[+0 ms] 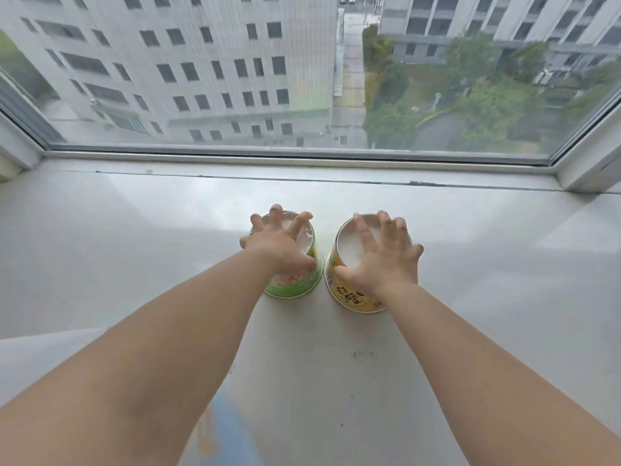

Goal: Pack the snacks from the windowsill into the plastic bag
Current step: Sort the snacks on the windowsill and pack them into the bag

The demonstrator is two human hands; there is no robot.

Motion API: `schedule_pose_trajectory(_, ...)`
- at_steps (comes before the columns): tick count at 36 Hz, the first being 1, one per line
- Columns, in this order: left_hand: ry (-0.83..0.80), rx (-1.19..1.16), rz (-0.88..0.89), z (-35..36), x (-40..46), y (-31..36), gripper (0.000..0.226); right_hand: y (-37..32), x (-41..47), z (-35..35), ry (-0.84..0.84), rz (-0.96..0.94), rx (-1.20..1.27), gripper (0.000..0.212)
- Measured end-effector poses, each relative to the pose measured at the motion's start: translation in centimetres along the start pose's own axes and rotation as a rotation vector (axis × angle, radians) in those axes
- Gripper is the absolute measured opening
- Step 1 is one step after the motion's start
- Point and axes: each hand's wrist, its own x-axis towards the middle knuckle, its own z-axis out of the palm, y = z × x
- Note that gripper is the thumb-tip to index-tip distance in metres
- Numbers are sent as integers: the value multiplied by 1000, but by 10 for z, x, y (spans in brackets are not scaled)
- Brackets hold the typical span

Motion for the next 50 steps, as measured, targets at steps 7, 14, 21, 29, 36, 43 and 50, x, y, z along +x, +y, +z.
schedule_pose_trajectory(7, -144, -46, -27, 12, -72, 1, 90, 11, -93, 7, -59, -16, 60, 92)
schedule_pose_trajectory(14, -181, -75, -4, 35, -149, 3, 87, 39, -176, -8, -158, 158, 303, 94)
schedule_pose_trajectory(21, -365, -480, -29, 27, -177, 11, 107, 109, -225, -10, -414, 415, 1186, 58)
schedule_pose_trajectory(29, -23, -652, -112, 34, -193, 37, 51, 111, -253, -5, -10, 555, 815, 42)
schedule_pose_trajectory(36, 220, -463, -159, 47, -203, 41, 39, 53, -249, -12, -230, 561, 502, 103)
schedule_pose_trajectory(43, 87, -78, -261, 62, -212, 53, 110, 53, -240, -6, -266, 578, 510, 104)
schedule_pose_trajectory(50, -171, -114, -390, 51, -211, 42, 110, 47, -265, 3, -223, 625, 509, 113)
